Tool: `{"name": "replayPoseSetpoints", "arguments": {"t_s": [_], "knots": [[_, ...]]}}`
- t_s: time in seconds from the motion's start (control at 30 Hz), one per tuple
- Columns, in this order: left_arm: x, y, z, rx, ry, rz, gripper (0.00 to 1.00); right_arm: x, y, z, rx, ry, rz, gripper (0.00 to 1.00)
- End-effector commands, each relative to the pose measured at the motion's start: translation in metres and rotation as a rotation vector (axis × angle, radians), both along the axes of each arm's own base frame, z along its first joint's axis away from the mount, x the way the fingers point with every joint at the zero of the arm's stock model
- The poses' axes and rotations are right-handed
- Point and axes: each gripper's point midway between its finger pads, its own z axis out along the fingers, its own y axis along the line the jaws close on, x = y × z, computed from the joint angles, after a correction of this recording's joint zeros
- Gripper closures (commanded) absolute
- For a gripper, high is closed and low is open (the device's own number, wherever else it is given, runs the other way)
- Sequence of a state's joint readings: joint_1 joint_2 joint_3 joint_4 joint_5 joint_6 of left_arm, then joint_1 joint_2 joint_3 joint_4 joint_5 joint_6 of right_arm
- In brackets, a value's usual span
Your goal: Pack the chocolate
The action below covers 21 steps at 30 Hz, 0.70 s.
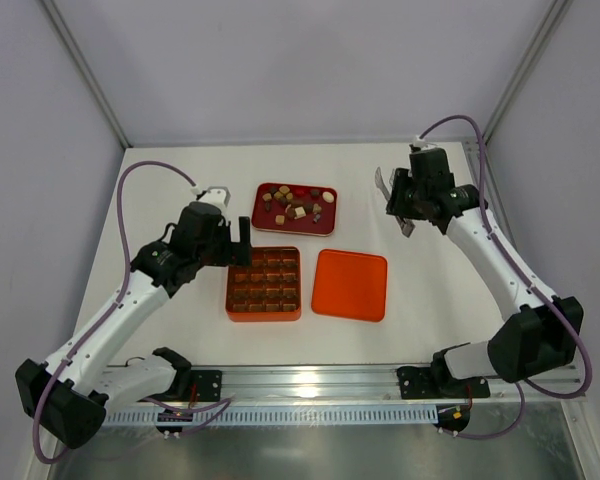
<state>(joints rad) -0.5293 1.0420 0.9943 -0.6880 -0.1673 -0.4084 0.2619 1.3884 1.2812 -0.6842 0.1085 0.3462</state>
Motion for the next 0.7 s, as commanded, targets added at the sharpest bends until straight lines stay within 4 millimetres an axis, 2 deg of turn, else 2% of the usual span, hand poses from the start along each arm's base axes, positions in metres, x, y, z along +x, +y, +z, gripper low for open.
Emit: {"name": "replayPoseSetpoints", "arguments": {"t_s": [0.0, 0.33, 0.67], "knots": [[0.006, 0.002, 0.010, -0.009, -0.053, 0.022, 0.00, -0.017, 0.030, 0.017, 0.039, -0.024, 0.087, 0.55], [0.006, 0.007, 0.009, 0.005, -0.060, 0.044, 0.00, -0.055, 0.076, 0.038, 0.098, -0.040, 0.236, 0.55], [0.007, 0.008, 0.009, -0.004, -0.065, 0.066, 0.00, -0.059, 0.088, 0.026, 0.063, -0.003, 0.297, 0.57]]}}
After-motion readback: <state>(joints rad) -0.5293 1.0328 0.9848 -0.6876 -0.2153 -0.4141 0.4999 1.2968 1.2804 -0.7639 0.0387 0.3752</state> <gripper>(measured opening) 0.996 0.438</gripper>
